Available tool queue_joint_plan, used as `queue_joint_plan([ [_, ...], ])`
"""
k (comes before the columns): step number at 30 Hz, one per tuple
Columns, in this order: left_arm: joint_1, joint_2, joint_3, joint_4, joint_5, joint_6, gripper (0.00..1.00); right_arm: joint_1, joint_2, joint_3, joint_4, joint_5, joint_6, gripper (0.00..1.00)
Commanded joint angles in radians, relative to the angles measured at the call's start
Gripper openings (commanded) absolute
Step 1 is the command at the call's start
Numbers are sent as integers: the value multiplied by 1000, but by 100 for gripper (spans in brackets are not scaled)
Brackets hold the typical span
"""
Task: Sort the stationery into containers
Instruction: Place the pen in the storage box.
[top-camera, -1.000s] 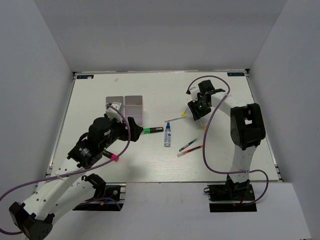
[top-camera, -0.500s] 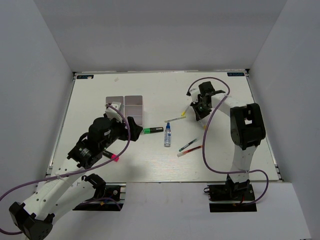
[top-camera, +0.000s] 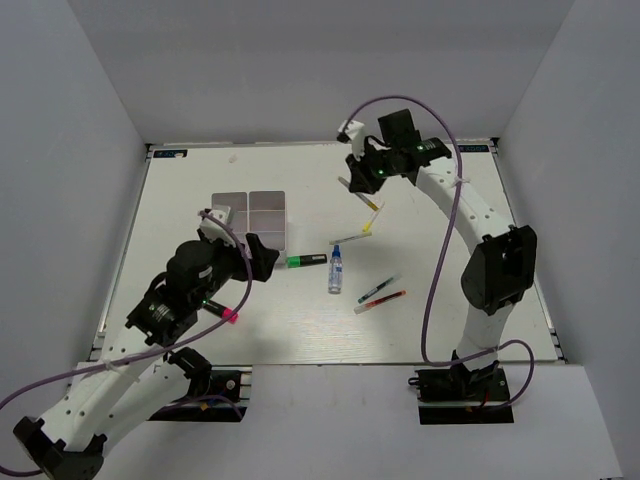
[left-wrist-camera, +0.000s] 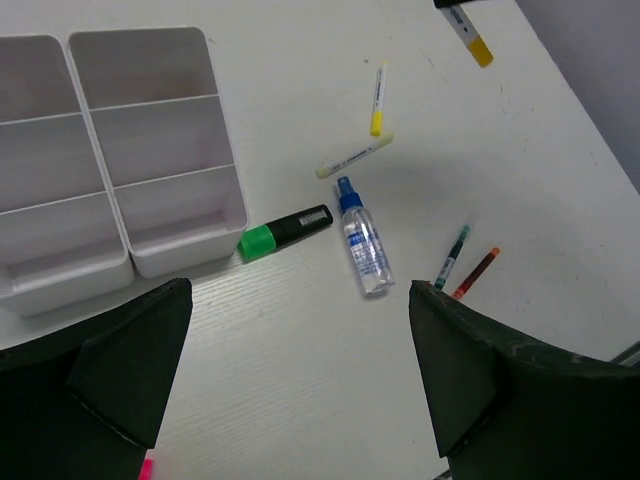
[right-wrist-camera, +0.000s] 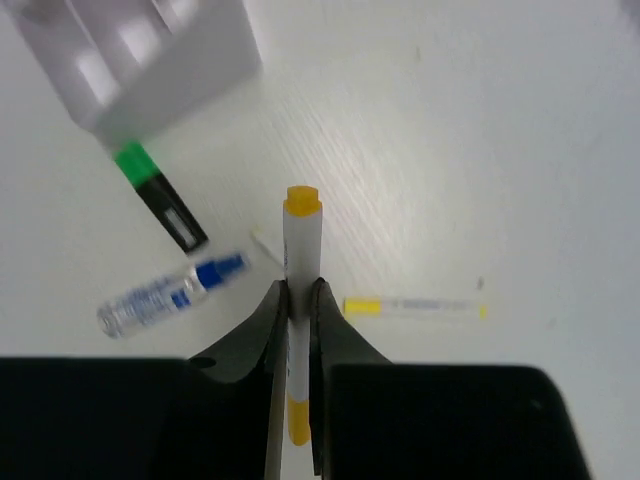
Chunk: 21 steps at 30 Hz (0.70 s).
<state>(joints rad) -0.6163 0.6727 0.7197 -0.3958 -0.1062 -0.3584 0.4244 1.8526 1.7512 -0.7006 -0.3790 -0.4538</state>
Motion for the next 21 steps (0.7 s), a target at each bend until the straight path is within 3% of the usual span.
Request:
queue_joint_plan([
  [1,6,-68,-8,17,-53,9,99,63,66,158,-46,-167,-64,0],
  [7,6,-218,-40,54,-81,18,99,181,195,378,24,-314,-127,0],
  [14,6,-360,-95,132,-81,50,99,261,269,412,272,-469,-89,0],
  [21,15,-383,-95,152,-70,68,99,307,378,499,435,-563,-33,0],
])
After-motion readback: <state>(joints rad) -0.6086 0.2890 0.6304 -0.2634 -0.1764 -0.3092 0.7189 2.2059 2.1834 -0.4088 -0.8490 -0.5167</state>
